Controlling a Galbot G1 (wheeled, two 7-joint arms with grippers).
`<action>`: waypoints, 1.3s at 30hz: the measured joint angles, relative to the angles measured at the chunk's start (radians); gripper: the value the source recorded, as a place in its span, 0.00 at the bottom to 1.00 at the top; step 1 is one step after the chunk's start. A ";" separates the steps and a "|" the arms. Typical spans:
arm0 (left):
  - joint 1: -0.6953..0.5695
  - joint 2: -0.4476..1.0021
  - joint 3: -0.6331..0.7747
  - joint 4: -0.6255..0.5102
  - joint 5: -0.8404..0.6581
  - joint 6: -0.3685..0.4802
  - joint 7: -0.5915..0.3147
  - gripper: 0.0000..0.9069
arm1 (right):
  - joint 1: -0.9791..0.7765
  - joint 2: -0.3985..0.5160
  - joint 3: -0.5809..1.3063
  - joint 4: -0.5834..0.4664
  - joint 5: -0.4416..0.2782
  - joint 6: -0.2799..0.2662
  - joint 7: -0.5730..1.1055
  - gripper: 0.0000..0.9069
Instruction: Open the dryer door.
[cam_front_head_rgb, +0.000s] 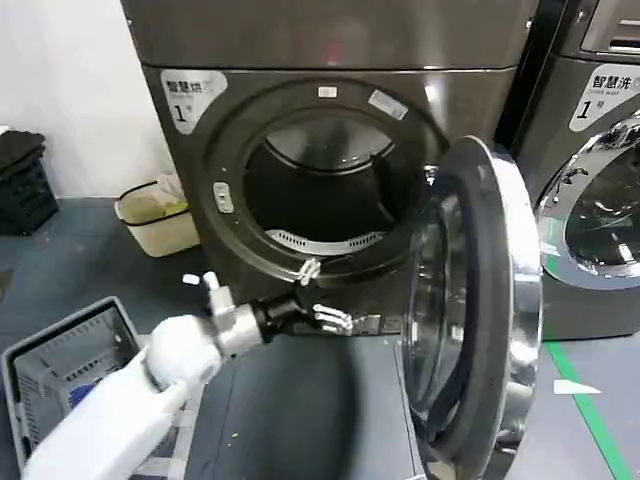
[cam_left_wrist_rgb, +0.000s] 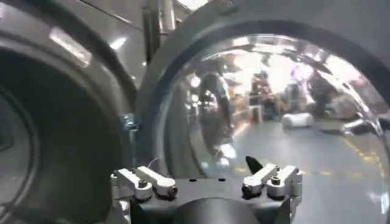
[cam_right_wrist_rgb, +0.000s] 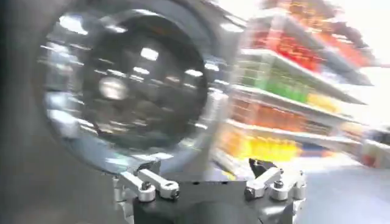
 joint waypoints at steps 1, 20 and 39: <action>-0.015 -0.009 0.019 0.009 0.005 -0.005 -0.003 1.00 | 0.010 0.014 0.016 -0.007 -0.019 -0.010 0.008 1.00; -0.213 -0.177 0.266 0.179 0.061 -0.033 -0.038 1.00 | 0.105 0.158 0.220 -0.125 -0.135 -0.063 0.041 1.00; -0.353 -0.350 0.400 0.354 0.106 -0.063 -0.059 1.00 | 0.115 0.221 0.295 -0.162 -0.152 -0.034 0.145 1.00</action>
